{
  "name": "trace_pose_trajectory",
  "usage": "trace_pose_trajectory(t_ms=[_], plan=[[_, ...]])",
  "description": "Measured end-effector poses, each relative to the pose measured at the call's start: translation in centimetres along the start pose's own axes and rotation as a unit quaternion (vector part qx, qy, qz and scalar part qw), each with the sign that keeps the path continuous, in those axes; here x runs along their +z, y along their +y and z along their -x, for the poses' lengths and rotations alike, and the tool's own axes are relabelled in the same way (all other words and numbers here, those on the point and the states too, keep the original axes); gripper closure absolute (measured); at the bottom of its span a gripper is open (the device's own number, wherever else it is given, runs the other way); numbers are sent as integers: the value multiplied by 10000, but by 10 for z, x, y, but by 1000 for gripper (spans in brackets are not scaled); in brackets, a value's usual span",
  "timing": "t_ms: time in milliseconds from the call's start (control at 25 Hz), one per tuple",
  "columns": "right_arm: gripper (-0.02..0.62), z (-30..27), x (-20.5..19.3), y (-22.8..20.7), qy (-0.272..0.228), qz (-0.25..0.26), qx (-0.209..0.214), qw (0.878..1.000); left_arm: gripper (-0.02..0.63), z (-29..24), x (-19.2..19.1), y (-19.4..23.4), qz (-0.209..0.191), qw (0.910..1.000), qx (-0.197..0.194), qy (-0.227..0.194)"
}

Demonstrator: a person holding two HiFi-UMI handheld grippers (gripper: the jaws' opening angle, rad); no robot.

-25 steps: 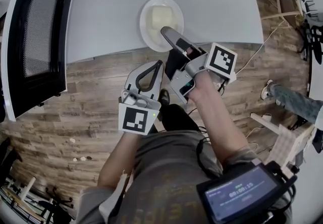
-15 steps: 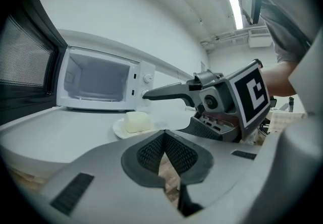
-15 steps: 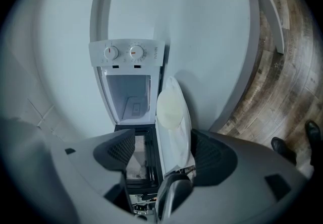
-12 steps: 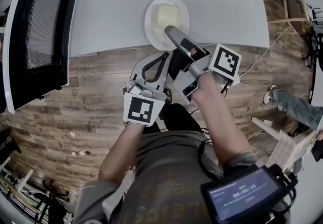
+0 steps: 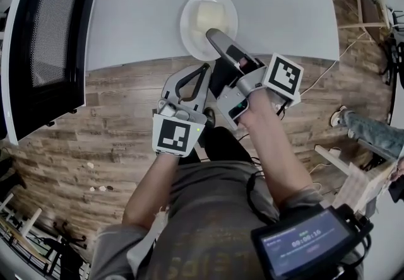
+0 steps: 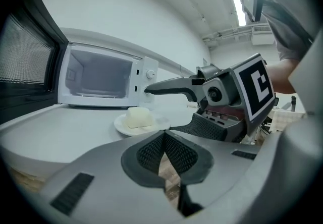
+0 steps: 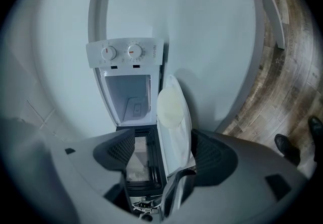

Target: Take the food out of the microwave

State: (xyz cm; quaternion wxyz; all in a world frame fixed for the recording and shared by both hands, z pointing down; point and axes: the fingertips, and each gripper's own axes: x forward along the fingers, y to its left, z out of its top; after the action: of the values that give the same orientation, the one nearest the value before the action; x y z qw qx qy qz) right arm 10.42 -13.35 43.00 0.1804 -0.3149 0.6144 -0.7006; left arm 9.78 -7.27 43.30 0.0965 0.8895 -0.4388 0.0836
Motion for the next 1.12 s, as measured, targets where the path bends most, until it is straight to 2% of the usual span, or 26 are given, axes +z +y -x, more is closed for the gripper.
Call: trace_pose_trajectory(t_ms=[200,520,1120], plan=[[249,0,3,1,-41,17,25,10000,598,-8,2,0,-121,9999,-67,-44],[240,1,0,0,57,52,-2,10000,598,-13,-1,5,49,10000,23,5],[237,21,-3,2,236,302,-56,9992,598,-19,2,-3,-82,10000,36,17]])
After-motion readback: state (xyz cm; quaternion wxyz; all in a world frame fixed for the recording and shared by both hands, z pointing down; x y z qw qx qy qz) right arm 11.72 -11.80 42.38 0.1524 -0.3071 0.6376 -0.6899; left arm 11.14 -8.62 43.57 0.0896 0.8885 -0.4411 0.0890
